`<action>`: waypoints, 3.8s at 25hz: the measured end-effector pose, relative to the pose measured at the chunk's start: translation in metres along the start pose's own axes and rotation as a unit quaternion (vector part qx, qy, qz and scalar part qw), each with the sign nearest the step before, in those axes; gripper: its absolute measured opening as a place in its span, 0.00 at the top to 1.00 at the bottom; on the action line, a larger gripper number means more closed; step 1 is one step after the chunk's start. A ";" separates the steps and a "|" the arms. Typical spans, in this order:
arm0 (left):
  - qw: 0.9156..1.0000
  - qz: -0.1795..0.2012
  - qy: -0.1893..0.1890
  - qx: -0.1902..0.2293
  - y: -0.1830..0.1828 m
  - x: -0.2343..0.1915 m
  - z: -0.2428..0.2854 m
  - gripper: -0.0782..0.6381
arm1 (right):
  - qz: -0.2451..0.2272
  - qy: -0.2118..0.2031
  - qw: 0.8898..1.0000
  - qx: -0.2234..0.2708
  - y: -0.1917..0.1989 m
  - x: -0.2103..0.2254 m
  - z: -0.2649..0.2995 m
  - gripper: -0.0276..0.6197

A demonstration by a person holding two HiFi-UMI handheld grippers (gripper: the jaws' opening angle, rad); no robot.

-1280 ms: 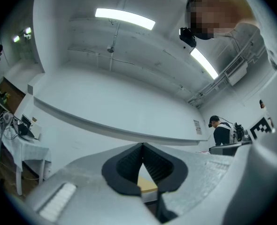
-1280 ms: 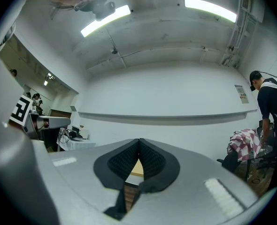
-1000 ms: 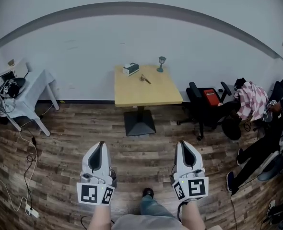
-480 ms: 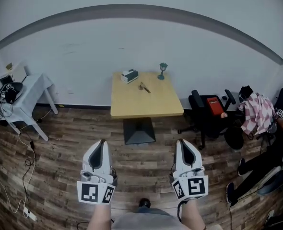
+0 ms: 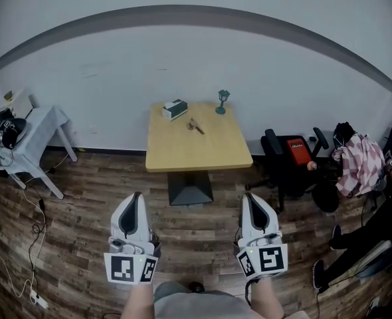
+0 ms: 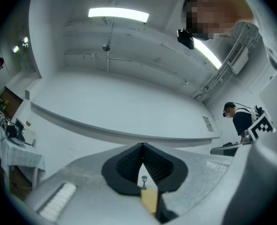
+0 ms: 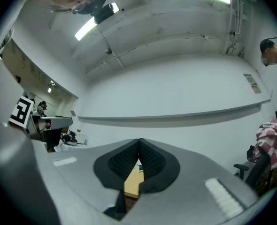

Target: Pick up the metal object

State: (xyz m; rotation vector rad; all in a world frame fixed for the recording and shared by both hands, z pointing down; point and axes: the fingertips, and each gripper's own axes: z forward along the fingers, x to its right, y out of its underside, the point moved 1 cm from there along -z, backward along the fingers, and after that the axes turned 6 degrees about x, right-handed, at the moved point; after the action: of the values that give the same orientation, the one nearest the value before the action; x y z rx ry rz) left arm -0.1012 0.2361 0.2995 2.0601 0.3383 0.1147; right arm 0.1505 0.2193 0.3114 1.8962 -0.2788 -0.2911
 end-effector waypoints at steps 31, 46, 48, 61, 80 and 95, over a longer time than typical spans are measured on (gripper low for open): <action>0.999 -0.019 0.030 -0.020 0.105 -0.101 0.194 0.89 | -0.005 0.034 0.999 -0.007 0.072 0.042 0.214 0.95; 0.999 -0.023 0.048 -0.014 0.138 -0.155 0.254 0.89 | -0.013 0.058 0.998 -0.003 0.099 0.036 0.282 0.95; 0.998 -0.026 0.050 -0.015 0.143 -0.160 0.259 0.89 | -0.011 0.062 0.998 -0.003 0.102 0.036 0.286 0.95; 0.996 -0.047 0.070 -0.038 0.185 -0.164 0.296 0.89 | -0.016 0.086 0.996 -0.021 0.126 0.058 0.313 0.95; 0.999 -0.015 0.034 -0.036 0.242 -0.170 0.422 0.89 | -0.003 0.030 1.000 -0.007 0.164 0.137 0.450 0.95; 0.999 0.008 0.007 -0.052 0.283 -0.165 0.489 0.89 | 0.020 -0.022 0.999 -0.019 0.201 0.184 0.532 0.95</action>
State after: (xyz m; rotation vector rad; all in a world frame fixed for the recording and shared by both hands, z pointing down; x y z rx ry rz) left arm -0.0971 -0.3524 0.3140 1.9604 0.3189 0.1539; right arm 0.1361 -0.3781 0.3142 1.8468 -0.3390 -0.3102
